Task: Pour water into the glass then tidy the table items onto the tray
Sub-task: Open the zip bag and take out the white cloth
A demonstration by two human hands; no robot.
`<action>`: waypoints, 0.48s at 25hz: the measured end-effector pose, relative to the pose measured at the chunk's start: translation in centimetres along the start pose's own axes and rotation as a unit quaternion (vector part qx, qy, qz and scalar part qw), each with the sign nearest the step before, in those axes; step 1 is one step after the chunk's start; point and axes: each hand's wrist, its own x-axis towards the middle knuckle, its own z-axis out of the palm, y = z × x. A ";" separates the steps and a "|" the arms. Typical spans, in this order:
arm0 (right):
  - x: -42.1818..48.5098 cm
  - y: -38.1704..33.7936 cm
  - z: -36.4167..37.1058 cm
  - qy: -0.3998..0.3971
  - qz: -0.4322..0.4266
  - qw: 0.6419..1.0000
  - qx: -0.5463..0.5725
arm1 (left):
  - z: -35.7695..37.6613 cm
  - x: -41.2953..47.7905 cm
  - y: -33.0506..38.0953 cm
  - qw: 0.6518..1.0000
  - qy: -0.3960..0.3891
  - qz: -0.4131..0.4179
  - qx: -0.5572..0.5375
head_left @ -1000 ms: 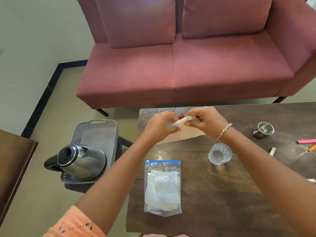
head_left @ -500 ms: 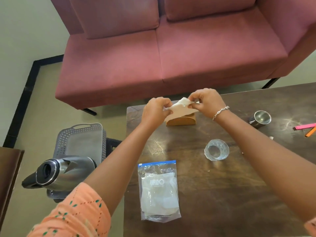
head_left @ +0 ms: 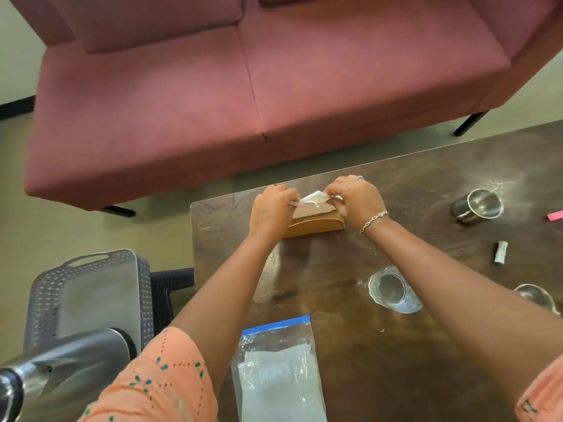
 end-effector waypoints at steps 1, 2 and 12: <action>0.0 0.3 0.9 0.004 -0.002 1.000 0.000 | 1.0 0.2 -0.5 1.000 -0.007 0.003 0.002; 0.0 0.6 1.7 0.006 -0.004 1.000 0.001 | 1.9 0.3 -0.9 1.000 -0.009 0.003 0.002; -0.7 1.7 4.8 -0.052 0.011 0.998 0.013 | 4.8 0.4 -2.6 0.999 -0.003 0.006 -0.037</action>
